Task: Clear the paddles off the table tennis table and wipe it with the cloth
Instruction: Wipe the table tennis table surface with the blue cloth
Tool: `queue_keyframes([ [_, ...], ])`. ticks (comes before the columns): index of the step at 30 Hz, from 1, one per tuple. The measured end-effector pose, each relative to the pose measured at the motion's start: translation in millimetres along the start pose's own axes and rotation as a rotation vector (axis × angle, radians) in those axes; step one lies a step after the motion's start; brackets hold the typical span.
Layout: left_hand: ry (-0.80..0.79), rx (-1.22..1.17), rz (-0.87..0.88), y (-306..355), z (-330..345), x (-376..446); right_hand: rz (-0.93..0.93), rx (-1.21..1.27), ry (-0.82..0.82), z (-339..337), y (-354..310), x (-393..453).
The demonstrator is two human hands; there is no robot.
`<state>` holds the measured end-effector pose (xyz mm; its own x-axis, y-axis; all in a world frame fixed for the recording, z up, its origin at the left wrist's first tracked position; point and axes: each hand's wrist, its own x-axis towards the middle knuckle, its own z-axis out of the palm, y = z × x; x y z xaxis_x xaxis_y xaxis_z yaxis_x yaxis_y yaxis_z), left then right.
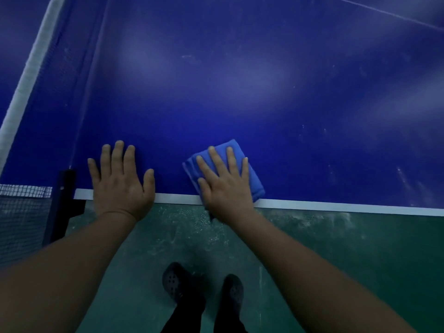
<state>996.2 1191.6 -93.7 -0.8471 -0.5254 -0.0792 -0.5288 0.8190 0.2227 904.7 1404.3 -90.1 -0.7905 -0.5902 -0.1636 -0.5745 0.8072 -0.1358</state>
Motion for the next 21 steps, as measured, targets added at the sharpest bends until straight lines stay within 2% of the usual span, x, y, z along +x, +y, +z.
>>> queue_keyframes([
  [1, -0.002, 0.004, 0.001, 0.2, -0.2, 0.0, -0.014, -0.017, -0.005, -4.8, 23.5, 1.0],
  [2, -0.003, 0.008, 0.001, 0.4, -0.2, 0.2, 0.077, -0.047, 0.005, -9.7, 55.2, 1.7],
  [4, -0.003, 0.020, 0.003, 1.3, 0.1, 0.5, 0.457, -0.047, 0.041, -23.1, 129.2, -3.4],
  [6, -0.004, 0.027, 0.007, 1.3, 0.5, 0.6, 0.863, 0.077, 0.067, -41.5, 186.2, -14.7],
  [8, -0.006, 0.028, 0.008, 0.8, 0.2, 0.6, 1.090, 0.168, 0.106, -48.1, 193.6, -16.5],
  [9, -0.005, 0.027, 0.008, 0.8, 0.0, 0.8, 1.110, 0.167, 0.122, -44.8, 179.1, -10.5],
  [11, -0.005, 0.025, 0.008, 1.0, -0.5, 1.8, 0.933, 0.139, 0.133, -31.9, 127.0, 5.0],
  [12, -0.010, 0.023, 0.010, 1.1, -0.8, 1.8, 0.756, 0.114, 0.130, -23.1, 94.8, 8.8],
  [14, -0.009, 0.019, 0.010, 0.4, -1.2, 1.2, 0.272, 0.028, 0.057, -6.0, 40.9, 3.1],
  [15, -0.005, 0.017, 0.012, 0.1, -1.1, 1.0, 0.070, -0.016, 0.022, -2.1, 34.7, -0.4],
  [16, -0.001, 0.013, 0.013, -0.3, -0.5, 1.1, -0.048, -0.041, -0.013, -6.1, 45.9, 3.0],
  [17, 0.001, 0.011, 0.014, -0.7, 0.1, 1.6, -0.042, -0.061, -0.011, -12.3, 68.0, 10.3],
  [18, 0.004, 0.012, 0.015, -1.0, 0.8, 1.8, 0.090, -0.076, 0.003, -18.6, 93.7, 17.2],
  [21, 0.013, 0.016, 0.024, -1.5, 2.1, 0.9, 0.786, 0.097, 0.104, -40.4, 159.0, 38.1],
])
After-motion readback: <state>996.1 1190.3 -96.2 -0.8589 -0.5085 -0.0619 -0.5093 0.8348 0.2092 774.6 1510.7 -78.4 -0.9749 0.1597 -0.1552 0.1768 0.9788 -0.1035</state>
